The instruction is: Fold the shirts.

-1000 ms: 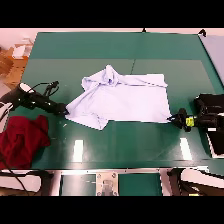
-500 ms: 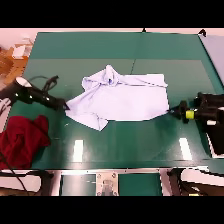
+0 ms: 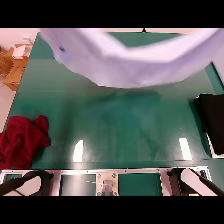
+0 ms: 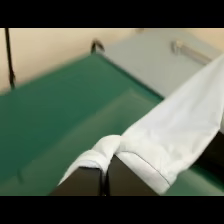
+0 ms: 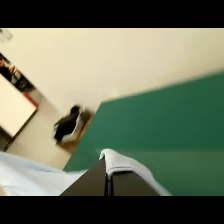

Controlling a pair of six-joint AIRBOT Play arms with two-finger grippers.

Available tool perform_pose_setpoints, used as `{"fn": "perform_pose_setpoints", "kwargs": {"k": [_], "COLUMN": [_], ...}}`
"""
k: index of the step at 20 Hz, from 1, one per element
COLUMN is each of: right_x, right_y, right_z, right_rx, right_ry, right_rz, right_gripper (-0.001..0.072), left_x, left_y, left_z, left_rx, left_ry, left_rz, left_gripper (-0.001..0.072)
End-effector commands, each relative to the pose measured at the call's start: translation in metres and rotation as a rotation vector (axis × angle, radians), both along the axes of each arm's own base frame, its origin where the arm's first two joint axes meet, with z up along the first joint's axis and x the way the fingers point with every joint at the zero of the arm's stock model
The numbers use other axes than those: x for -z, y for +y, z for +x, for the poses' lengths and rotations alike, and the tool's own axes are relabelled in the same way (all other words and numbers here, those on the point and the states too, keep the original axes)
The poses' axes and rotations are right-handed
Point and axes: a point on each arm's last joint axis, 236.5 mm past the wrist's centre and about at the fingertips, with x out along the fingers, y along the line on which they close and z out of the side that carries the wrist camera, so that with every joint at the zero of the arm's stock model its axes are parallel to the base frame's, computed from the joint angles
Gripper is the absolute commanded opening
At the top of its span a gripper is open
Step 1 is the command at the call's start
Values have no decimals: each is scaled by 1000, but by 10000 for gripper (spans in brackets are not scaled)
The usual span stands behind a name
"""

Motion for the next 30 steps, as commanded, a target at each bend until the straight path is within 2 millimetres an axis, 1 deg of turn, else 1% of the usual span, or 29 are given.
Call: {"fn": "perform_pose_setpoints", "kwargs": {"k": [1, 2, 3, 4, 5, 6, 7, 8, 9, 10, 11, 12, 13, 14, 16, 18, 20, 21, 22, 23, 24, 25, 26, 27, 28, 30], "right_x": [-153, -170, -179, -183, -184, -182, -178, -171, -161, -146, -128, -105, -78, -44, 38, 133, 228, 270, 311, 347, 373, 395, 413, 422, 427, 423], "right_y": [23, 22, 19, 16, 14, 12, 11, 8, 1, -7, -16, -23, -27, -28, -31, -38, -48, -52, -57, -60, -63, -68, -71, -73, -75, -78], "right_z": [-95, -114, -127, -136, -141, -141, -139, -134, -125, -116, -104, -89, -72, -51, -7, 37, 74, 89, 104, 118, 131, 143, 157, 170, 184, 207], "right_rx": [216, 293, 361, 426, 468, 493, 491, 481, 474, 461, 444, 412, 371, 321, 256, 259, 299, 317, 331, 338, 337, 335, 327, 309, 296, 271], "right_ry": [-447, -510, -548, -566, -570, -564, -547, -520, -485, -438, -388, -330, -271, -200, -27, 164, 336, 409, 484, 550, 600, 640, 669, 682, 688, 678], "right_rz": [-118, -149, -177, -214, -246, -270, -279, -278, -265, -244, -209, -159, -120, -87, -29, 29, 75, 77, 84, 105, 130, 151, 169, 184, 202, 231], "right_gripper": [14, 14, 14, 14, 14, 14, 14, 14, 14, 14, 15, 14, 15, 14, 14, 15, 15, 15, 15, 14, 15, 14, 14, 14, 15, 15], "left_x": [-153, -167, -173, -176, -175, -172, -168, -159, -144, -126, -102, -75, -43, -9, 70, 158, 251, 296, 334, 367, 389, 406, 416, 419, 418, 405], "left_y": [15, 23, 31, 40, 48, 56, 61, 64, 63, 60, 58, 57, 56, 54, 51, 50, 48, 44, 43, 44, 47, 53, 59, 64, 65, 73], "left_z": [-107, -127, -141, -152, -157, -159, -158, -153, -144, -130, -112, -91, -67, -44, 3, 48, 92, 112, 129, 147, 163, 178, 189, 199, 207, 224], "left_rx": [-164, -223, -279, -339, -395, -438, -470, -484, -481, -465, -445, -428, -405, -380, -331, -312, -341, -356, -373, -404, -438, -469, -489, -500, -501, -524], "left_ry": [-406, -436, -450, -462, -461, -451, -433, -396, -335, -260, -173, -83, 22, 124, 324, 500, 613, 655, 694, 736, 763, 776, 788, 786, 778, 728], "left_rz": [-164, -188, -192, -177, -161, -149, -138, -116, -89, -64, -45, -31, -24, -26, -30, -40, -23, -1, 15, -5, -47, -84, -114, -125, -130, -142], "left_gripper": [28, 28, 28, 27, 28, 28, 28, 28, 28, 28, 28, 28, 28, 28, 28, 29, 29, 28, 28, 28, 28, 28, 28, 28, 28, 28]}}
